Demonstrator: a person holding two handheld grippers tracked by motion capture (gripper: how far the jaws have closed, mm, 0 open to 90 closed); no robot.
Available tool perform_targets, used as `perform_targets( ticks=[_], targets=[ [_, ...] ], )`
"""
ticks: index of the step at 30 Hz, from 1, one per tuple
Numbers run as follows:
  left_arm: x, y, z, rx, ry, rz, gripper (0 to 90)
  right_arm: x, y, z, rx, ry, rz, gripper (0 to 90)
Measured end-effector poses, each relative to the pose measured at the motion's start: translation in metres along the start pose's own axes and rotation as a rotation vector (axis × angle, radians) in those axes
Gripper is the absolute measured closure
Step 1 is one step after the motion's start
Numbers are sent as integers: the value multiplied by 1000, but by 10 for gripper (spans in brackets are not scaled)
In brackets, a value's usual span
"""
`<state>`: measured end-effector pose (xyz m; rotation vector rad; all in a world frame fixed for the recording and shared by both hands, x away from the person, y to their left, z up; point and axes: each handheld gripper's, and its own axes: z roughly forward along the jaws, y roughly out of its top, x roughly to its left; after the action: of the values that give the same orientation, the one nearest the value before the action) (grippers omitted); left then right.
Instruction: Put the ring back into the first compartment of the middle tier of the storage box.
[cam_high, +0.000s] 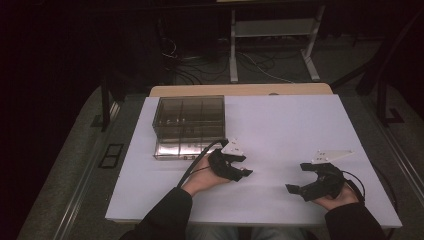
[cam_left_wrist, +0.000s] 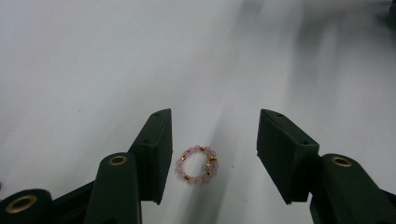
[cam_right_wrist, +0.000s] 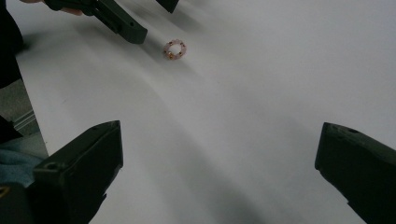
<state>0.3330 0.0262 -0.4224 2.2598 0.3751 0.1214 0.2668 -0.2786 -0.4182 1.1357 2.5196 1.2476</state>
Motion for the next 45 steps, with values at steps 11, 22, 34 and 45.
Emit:
perform_targets(
  ticks=[11, 22, 34, 45],
  targets=[
    [5, -6, 9, 37, -40, -1, 494, 1, 0, 0, 4, 4, 4, 4],
    [4, -8, 16, 80, -70, 29, 530, 0, 0, 1, 1, 4, 0, 4],
    [4, -10, 20, 137, -82, 36, 558, 0, 0, 1, 2, 5, 0, 4],
    [0, -9, 17, 165, -102, 32, 680, 0, 0, 2, 1, 0, 1, 4]
  ],
)
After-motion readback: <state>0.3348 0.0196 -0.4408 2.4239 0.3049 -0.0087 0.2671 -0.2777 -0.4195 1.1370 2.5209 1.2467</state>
